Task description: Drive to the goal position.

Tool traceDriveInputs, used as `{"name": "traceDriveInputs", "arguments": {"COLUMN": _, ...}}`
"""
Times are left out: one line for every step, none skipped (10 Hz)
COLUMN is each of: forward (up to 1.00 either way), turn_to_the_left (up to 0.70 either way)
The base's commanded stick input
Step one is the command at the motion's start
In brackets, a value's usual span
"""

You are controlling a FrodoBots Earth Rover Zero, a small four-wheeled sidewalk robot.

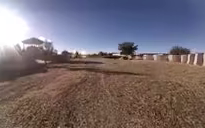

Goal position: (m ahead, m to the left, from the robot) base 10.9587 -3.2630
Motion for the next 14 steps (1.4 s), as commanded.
{"name": "traceDriveInputs", "arguments": {"forward": 0.50, "turn_to_the_left": 0.00}}
{"name": "traceDriveInputs", "arguments": {"forward": 0.50, "turn_to_the_left": 0.00}}
{"name": "traceDriveInputs", "arguments": {"forward": 0.50, "turn_to_the_left": 0.00}}
{"name": "traceDriveInputs", "arguments": {"forward": 0.50, "turn_to_the_left": 0.00}}
{"name": "traceDriveInputs", "arguments": {"forward": 0.50, "turn_to_the_left": 0.00}}
{"name": "traceDriveInputs", "arguments": {"forward": 0.50, "turn_to_the_left": 0.00}}
{"name": "traceDriveInputs", "arguments": {"forward": 0.50, "turn_to_the_left": 0.00}}
{"name": "traceDriveInputs", "arguments": {"forward": 0.50, "turn_to_the_left": 0.00}}
{"name": "traceDriveInputs", "arguments": {"forward": 0.50, "turn_to_the_left": 0.00}}
{"name": "traceDriveInputs", "arguments": {"forward": 0.50, "turn_to_the_left": 0.00}}
{"name": "traceDriveInputs", "arguments": {"forward": 0.50, "turn_to_the_left": 0.00}}
{"name": "traceDriveInputs", "arguments": {"forward": 0.50, "turn_to_the_left": 0.00}}
{"name": "traceDriveInputs", "arguments": {"forward": 0.50, "turn_to_the_left": 0.00}}
{"name": "traceDriveInputs", "arguments": {"forward": 0.50, "turn_to_the_left": 0.00}}
